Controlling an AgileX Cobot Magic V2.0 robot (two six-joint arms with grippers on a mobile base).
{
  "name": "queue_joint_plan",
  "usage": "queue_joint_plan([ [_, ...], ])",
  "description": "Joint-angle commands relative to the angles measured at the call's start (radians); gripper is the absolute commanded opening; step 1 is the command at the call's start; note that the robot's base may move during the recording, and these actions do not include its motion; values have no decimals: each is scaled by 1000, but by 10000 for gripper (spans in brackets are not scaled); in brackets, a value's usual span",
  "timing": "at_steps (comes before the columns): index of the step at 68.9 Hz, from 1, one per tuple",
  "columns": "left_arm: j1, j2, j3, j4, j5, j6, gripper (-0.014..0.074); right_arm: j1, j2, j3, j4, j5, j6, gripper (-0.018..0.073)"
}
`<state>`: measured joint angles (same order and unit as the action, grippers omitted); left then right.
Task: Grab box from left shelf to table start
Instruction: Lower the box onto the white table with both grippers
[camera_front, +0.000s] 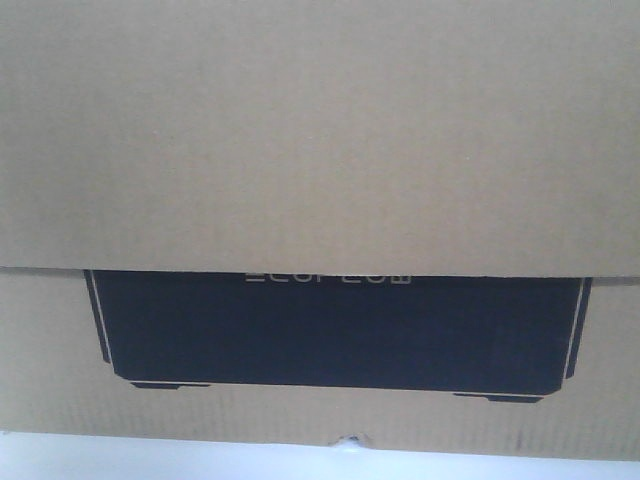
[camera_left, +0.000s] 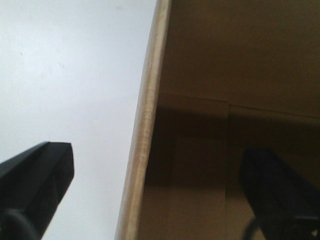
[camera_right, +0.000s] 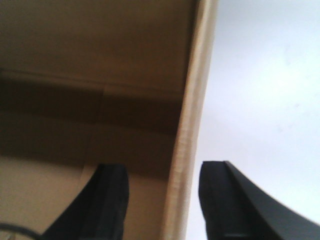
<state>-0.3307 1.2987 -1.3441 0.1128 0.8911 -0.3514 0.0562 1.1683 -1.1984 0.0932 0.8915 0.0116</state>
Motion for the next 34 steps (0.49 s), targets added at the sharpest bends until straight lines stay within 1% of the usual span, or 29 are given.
queue_joint_plan([
  [1,-4,-81,-42,4,-33,33,568,1,-58,-65,-28,-37,-12,402],
  [6,-4,-130,-42,4,-22,50,566,1,-88,-76,-32,-30,-12,382],
  [10,-4,-172,-42,4,-9,66,554,1,-114,-77,-32,-26,-12,346],
  [15,-4,-230,-42,4,8,91,500,1,-157,-77,-32,-14,-12,277],
  [17,-4,-258,-42,4,12,91,472,1,-173,-77,-32,-10,-12,232],
  [21,-4,-298,-42,5,22,95,405,1,-204,-76,-32,-8,-12,155],
  [26,-4,-363,-25,5,25,122,268,1,-247,-70,-32,0,0,41],
  [27,-4,-375,-23,5,25,124,257,1,-256,-65,-32,0,4,45],
  [30,-4,-414,-1,5,22,126,162,1,-285,-51,-32,-2,13,61],
  [34,-4,-458,41,8,10,128,67,1,-320,-24,-32,-3,16,57],
])
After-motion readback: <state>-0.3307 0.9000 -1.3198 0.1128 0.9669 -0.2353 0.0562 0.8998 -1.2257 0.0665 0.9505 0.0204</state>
